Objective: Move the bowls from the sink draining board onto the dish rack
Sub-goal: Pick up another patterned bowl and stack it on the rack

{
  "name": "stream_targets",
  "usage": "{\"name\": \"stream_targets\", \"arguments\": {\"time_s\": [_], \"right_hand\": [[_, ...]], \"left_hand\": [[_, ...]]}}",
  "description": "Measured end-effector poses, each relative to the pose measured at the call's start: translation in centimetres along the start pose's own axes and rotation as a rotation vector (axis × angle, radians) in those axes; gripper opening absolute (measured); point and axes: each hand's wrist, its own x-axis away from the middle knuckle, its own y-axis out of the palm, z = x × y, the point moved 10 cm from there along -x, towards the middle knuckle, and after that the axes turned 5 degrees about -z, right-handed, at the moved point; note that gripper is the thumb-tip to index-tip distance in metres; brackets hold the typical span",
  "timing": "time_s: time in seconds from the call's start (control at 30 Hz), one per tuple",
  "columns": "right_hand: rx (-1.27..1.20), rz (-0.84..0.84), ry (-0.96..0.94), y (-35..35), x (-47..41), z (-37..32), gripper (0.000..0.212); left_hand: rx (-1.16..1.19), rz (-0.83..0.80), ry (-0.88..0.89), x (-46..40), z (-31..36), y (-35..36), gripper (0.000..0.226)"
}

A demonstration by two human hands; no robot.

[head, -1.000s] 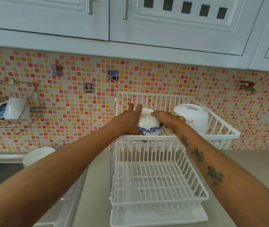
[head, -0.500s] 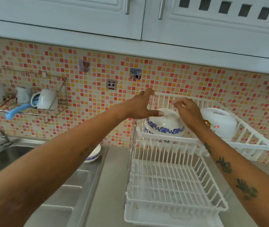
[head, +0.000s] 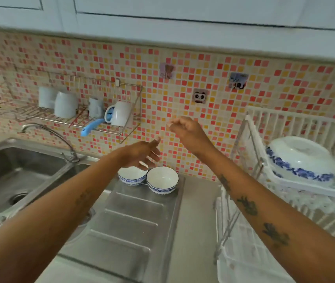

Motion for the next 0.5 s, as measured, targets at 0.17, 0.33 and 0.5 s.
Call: {"name": "stream_targets", "arguments": {"time_s": [0.17, 0.33, 0.5], "right_hand": [[-0.139, -0.102, 0.416, 7.4, -3.4, 11.8, 0.046], [-0.238, -0.001, 0.73, 9.7, -3.7, 24.0, 0.055], [-0.376, 0.104, 0.95, 11.0, -1.8, 32.1, 0.068]], "left_hand": [[0.213, -0.011, -0.172, -2.5, -10.1, -3.7, 0.057], [0.505, -0.018, -0.318, -7.2, -17.4, -2.7, 0.055], [0.681, -0.058, -0.399, -12.6, -22.1, 1.2, 0.051]]}}
